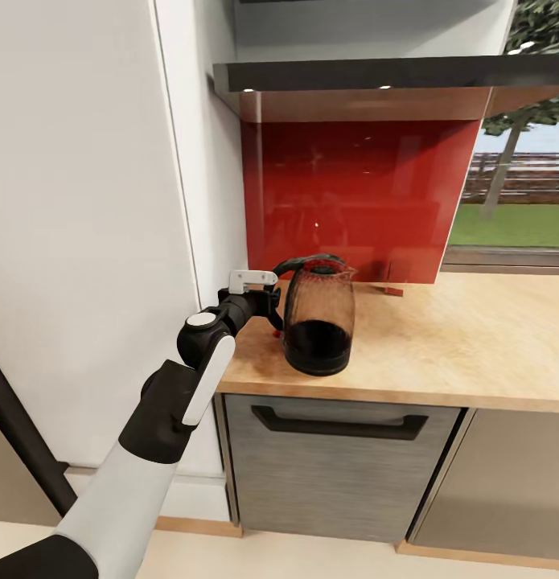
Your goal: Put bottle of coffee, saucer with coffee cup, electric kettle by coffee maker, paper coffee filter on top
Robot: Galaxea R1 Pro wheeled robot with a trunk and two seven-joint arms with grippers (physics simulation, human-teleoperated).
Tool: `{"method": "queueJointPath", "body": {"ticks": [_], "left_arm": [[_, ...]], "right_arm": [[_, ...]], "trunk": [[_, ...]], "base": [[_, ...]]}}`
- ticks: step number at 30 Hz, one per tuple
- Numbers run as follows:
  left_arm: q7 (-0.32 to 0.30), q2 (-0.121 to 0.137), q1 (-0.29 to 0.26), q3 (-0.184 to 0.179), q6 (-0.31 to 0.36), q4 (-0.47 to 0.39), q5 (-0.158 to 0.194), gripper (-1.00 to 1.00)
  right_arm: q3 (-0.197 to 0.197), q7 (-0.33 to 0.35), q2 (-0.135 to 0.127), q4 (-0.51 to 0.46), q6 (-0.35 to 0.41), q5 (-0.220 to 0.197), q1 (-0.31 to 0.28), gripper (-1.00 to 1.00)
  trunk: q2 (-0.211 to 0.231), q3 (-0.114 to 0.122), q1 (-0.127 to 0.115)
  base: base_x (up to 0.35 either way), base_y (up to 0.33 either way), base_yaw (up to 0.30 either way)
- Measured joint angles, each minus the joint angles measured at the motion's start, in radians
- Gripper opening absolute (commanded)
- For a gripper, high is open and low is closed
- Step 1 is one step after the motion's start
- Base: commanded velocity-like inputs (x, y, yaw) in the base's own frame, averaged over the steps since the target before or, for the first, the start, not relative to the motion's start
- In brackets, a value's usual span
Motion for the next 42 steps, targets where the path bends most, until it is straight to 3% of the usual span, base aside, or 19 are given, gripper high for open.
{"method": "queueJointPath", "body": {"ticks": [42], "left_arm": [[-0.001,0.001,0.000,0.000,0.000,0.002,0.000,1.00]], "right_arm": [[0.000,0.000,0.000,0.000,0.000,0.000,0.000,1.00]], "trunk": [[0.000,0.000,0.000]], "base": [[0.042,0.000,0.000]]}}
